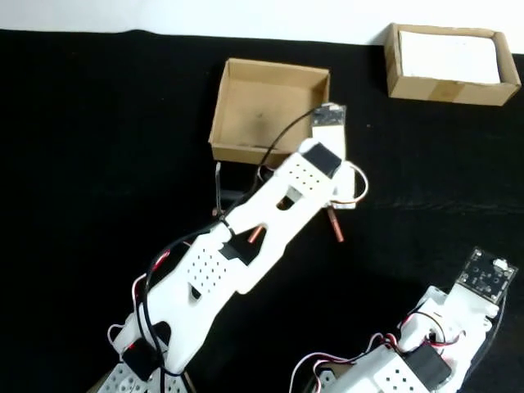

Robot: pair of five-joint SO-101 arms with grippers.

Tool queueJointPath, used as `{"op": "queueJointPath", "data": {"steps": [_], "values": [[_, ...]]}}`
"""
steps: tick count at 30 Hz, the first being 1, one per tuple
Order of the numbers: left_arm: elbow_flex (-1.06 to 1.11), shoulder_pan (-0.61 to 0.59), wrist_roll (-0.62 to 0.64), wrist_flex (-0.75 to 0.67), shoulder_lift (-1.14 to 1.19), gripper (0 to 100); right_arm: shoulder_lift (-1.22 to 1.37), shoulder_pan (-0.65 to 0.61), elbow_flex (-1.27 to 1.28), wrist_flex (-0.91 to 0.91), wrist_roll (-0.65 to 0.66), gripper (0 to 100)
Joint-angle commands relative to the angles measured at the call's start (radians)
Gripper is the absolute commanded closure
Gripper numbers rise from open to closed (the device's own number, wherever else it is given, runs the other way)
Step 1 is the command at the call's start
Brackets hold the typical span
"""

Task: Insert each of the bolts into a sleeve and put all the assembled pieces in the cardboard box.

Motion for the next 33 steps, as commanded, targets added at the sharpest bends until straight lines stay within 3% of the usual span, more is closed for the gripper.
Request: {"op": "queueJointPath", "data": {"steps": [1,15,29,33], "values": [[0.004,-0.005,-0.006,-0.009,0.012,90,-0.012,-0.005,-0.015,-0.015,0.008,99.1],[0.004,-0.085,0.028,0.114,0.015,90,-0.012,-0.012,-0.012,-0.015,0.008,99.1],[0.004,-0.088,0.029,0.107,0.019,90,-0.012,-0.042,-0.018,-0.012,0.008,99.1],[0.004,-0.088,0.029,0.107,0.019,90,-0.012,-0.045,-0.07,0.073,0.005,99.1]]}}
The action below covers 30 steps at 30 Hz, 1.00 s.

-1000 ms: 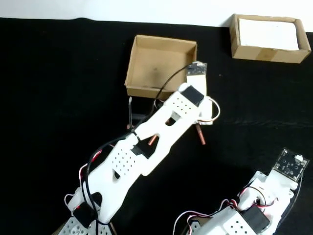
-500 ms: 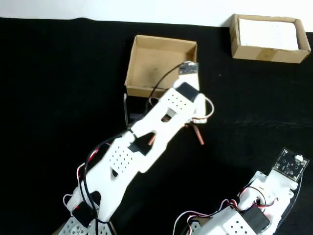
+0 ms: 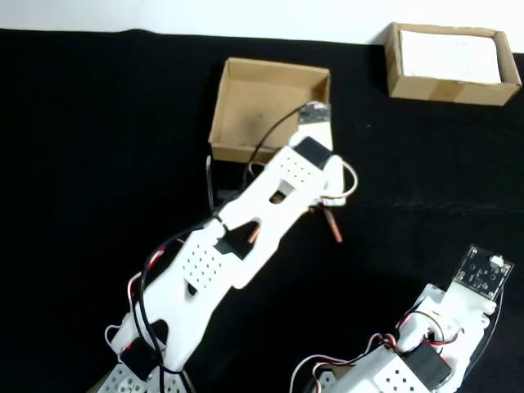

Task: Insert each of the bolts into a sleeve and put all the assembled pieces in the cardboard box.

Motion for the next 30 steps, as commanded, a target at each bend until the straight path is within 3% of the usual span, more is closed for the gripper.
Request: {"op": "queueJointPath", "data": {"steps": [1,8,18,21,30], "values": [[0.005,-0.033,0.008,0.015,0.01,90,-0.012,-0.021,-0.084,0.058,0.003,99.1],[0.007,-0.051,0.071,0.044,0.012,90,-0.012,-0.085,-0.157,0.151,0.0,99.1],[0.007,-0.067,0.028,0.199,0.033,90,-0.012,-0.091,-0.268,0.157,0.04,99.1],[0.005,-0.067,0.023,0.203,0.039,99,-0.012,-0.091,-0.325,0.159,0.071,99.1],[0.001,-0.062,0.02,0.198,0.035,99,-0.012,-0.091,-0.407,0.16,0.064,99.1]]}}
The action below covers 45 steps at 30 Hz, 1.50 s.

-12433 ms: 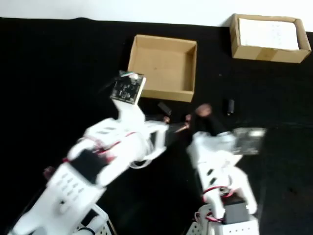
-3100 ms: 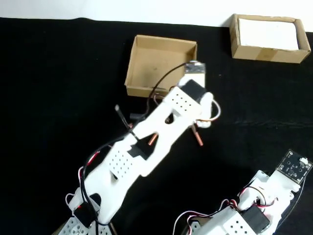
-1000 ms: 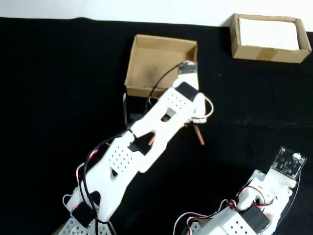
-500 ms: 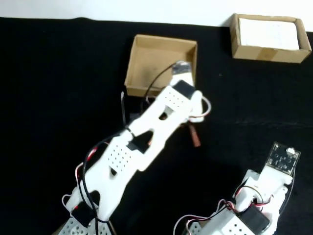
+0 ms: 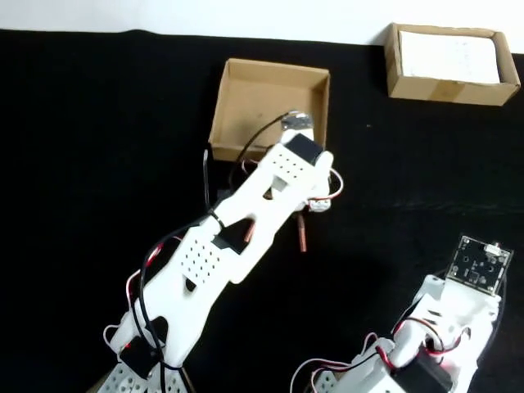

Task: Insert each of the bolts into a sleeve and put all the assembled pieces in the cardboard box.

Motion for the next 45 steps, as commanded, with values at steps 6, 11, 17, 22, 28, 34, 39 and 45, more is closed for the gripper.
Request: {"op": "queueJointPath", "data": {"steps": [6,11,17,22,28,34,39,45], "values": [[-0.291,-0.025,-0.06,0.137,0.004,99,-0.012,-0.094,-0.12,0.044,-0.126,99.1],[-0.582,-0.062,-0.255,0.167,-0.021,99,-0.012,-0.341,-0.188,0.105,-0.404,99.1],[-0.659,-0.122,-0.404,0.167,-0.177,99,-0.012,-0.613,-0.185,0.05,-0.548,99.1],[-0.657,-0.15,-0.48,0.17,-0.349,99,-0.012,-0.754,-0.081,-0.134,-0.586,99.1],[-0.653,-0.225,-0.497,0.173,-0.538,99,-0.012,-0.826,0.073,-0.384,-0.511,99.1],[-0.36,-0.254,-0.526,0.173,-0.817,99,-0.012,-0.848,0.213,-0.572,-0.437,99.1],[0.093,-0.213,-0.529,0.167,-1.182,99,-0.012,-0.849,0.234,-0.633,-0.442,99.1],[0.522,-0.166,-0.525,0.049,-1.508,99,-0.012,-0.875,0.236,-0.697,-0.445,99.1]]}}
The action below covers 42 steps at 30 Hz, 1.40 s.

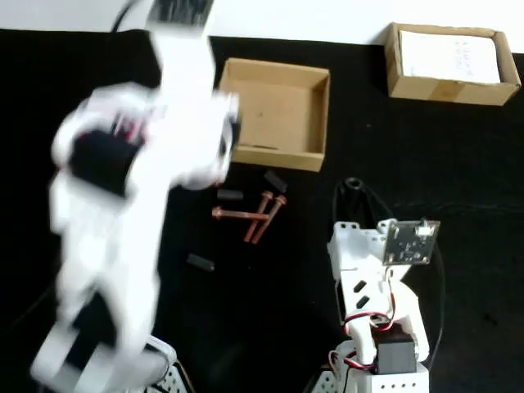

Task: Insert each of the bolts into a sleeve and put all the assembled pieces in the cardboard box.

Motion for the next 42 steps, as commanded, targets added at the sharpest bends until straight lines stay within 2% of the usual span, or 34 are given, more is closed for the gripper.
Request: {"op": "queueJointPath", "data": {"steps": [1,7,13,16,19,25,33,39,42], "values": [[0.251,0.019,-0.002,-0.155,-0.197,99,-0.008,-0.031,0.001,-0.054,0.005,99.1],[0.737,0.024,0.002,-0.615,-0.383,99,-0.008,-0.151,0.051,-0.134,0.005,99.1],[1.208,0.145,0.0,-1.226,-0.539,99,-0.008,-0.188,0.113,-0.188,0.006,99.1],[1.303,0.223,0.0,-1.421,-0.576,99,-0.008,-0.188,0.114,-0.191,0.006,99.1],[1.274,0.282,0.0,-1.428,-0.587,99,-0.008,-0.188,0.114,-0.191,0.006,99.1],[1.204,0.297,-0.002,-1.428,-0.585,99,-0.008,-0.188,0.116,-0.191,0.006,99.1],[1.303,0.314,0.0,-1.436,-0.584,99,-0.008,-0.188,0.107,-0.191,0.006,99.1],[1.431,0.305,-0.006,-1.606,-0.584,99,-0.008,-0.188,0.107,-0.191,0.006,99.1],[1.452,0.305,-0.006,-1.622,-0.584,99,-0.008,-0.188,0.107,-0.191,0.006,99.1]]}}
